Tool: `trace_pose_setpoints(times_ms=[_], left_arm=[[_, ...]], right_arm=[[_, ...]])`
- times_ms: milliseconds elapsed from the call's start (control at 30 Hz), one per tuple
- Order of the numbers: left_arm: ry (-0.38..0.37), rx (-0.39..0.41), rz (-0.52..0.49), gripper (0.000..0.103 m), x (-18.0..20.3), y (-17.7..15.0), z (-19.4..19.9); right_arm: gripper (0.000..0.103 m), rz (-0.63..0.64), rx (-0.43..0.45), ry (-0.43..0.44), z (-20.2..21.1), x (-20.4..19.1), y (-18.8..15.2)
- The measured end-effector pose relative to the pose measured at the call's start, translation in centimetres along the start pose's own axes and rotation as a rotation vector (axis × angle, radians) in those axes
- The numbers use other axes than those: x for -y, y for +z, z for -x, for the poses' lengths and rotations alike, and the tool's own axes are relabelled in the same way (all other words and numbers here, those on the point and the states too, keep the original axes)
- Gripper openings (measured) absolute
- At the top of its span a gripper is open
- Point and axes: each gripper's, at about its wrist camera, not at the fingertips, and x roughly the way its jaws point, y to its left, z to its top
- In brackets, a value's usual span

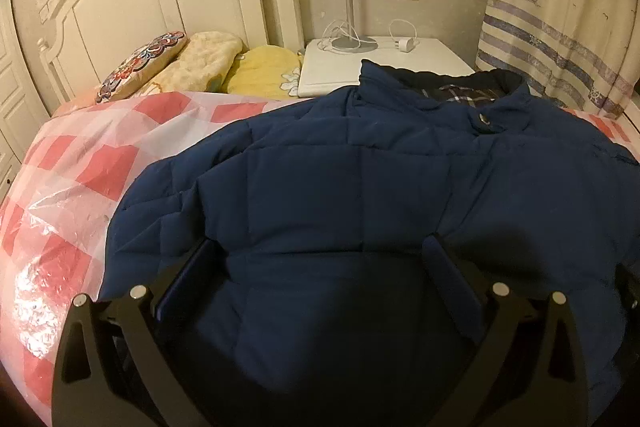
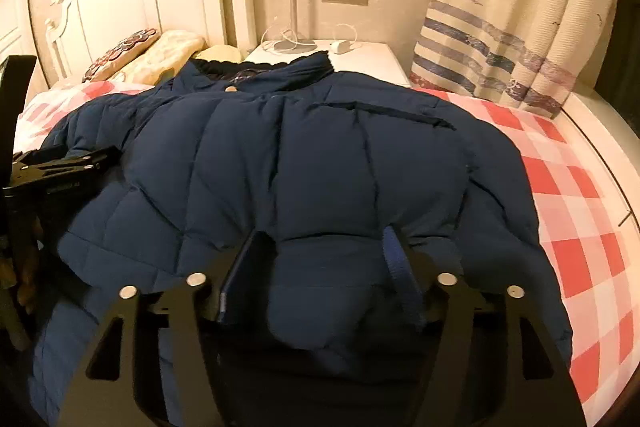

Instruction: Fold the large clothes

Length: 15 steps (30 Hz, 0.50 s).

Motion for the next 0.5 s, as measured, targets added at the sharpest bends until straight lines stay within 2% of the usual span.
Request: trace_pose_setpoints(times_ms=[67,167,233,333,400,467,500], left_arm=[[-0.023,-0.003,0.022,0.101,-0.5,-0.1,-0.1],[-0.014,-0.004,0.016,0.101,-0.5,-0.2,-0.2],[-0.011,-0.006,0.015,0.101,-0.5,-0.1,-0.2],[-0.012,-0.006,0.016,0.101,-0.4,0.1,-0.1],[-0.014,-0.005,0.018,0.101,-0.3,0.0,-0.1],[-0.015,-0.005,0.019,0.101,-0.4,0.0,-0.1],[-0.015,-0.004,0.019,0.101,-0.4,0.0,-0.1]], right_arm=[[0.076,0.014,-0.008,0.024,-0.1,-0.2,0.0],[0.076,0.001,-0.030,0.022,0.9,-0.2,0.8],[0.076,-0.019,0.035,0.030,2.8,-0.5,2.0],[0.076,0.036,0.129,0.015,4.3,-1.9,4.6],[0.077,0.055,0.106,0.027,3.1,-2.4,6.1],[0.077,0.067,0.028,-0.008,-0.2,-2.3,7.3],[0.080,0.070,-0.023,-0.032,-2.2,-2.1,7.3]])
